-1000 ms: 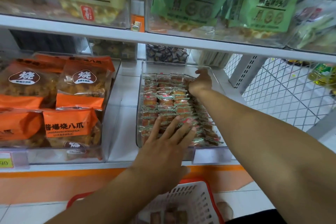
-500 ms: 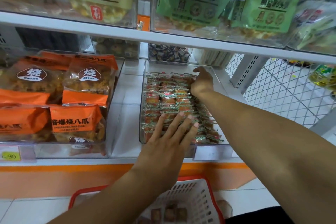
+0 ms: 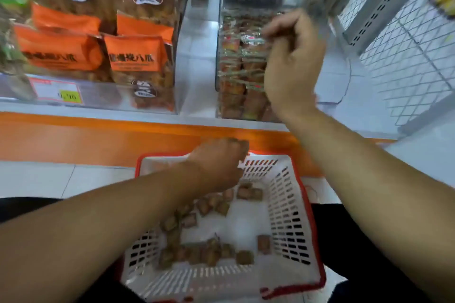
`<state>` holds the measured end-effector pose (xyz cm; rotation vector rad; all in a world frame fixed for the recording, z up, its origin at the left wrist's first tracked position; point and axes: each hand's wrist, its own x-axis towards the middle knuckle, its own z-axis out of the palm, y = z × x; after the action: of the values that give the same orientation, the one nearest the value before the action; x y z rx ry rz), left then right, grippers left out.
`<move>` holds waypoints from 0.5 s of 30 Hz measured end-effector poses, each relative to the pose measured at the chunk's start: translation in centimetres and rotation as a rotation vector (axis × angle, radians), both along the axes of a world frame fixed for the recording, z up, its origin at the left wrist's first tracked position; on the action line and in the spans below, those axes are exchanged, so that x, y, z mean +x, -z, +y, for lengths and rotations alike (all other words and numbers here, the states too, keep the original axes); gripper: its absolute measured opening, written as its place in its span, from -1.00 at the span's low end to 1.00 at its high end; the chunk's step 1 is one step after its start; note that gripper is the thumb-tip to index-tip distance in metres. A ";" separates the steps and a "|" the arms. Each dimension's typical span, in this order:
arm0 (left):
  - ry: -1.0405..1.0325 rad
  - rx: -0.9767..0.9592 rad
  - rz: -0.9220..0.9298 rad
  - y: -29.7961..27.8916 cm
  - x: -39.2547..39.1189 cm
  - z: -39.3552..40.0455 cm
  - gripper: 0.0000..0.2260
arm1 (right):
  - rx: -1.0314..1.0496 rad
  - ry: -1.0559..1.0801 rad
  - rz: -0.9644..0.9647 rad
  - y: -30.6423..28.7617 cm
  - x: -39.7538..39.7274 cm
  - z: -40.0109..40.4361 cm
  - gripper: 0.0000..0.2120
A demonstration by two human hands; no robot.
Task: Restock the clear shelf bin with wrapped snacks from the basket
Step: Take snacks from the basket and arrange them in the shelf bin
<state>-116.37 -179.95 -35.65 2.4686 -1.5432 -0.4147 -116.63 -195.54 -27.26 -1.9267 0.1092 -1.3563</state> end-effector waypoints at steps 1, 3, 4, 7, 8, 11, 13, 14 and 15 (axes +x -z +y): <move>-0.017 0.193 0.052 2.3 -0.1 1.0 -0.66 | 0.000 -0.021 0.031 2.4 -1.5 2.1 -0.70; -0.036 0.470 0.225 7.3 -0.1 3.5 -0.56 | 0.065 -0.085 0.298 8.6 -4.0 5.4 -0.75; -0.079 0.539 0.317 9.6 -0.1 4.9 -0.54 | 0.113 -0.120 0.546 12.2 -5.3 6.6 -0.78; -0.283 0.578 0.492 15.4 -0.5 9.2 -0.61 | 0.299 -0.195 1.321 23.6 -10.4 7.4 -0.85; -0.323 0.561 0.525 17.0 -0.5 10.3 -0.58 | 0.356 -0.191 1.473 26.8 -12.4 7.1 -0.79; -0.412 0.551 0.528 20.4 -0.1 11.6 -0.14 | 0.319 -0.213 1.664 32.4 -15.7 6.5 -0.58; -0.475 0.498 0.490 22.3 0.4 11.8 0.01 | 0.357 -0.190 1.595 34.0 -14.5 6.2 -0.54; -0.488 0.452 0.475 23.2 0.6 11.6 0.00 | 0.369 -0.174 1.555 34.3 -13.4 5.9 -0.52; -0.489 0.398 0.461 24.2 0.7 11.6 -0.02 | 0.360 -0.155 1.537 34.7 -12.2 5.6 -0.45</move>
<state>-115.64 -168.34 -59.81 2.6439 -0.6993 -1.1789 -128.82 -189.96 -61.97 -2.1229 0.8278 0.4604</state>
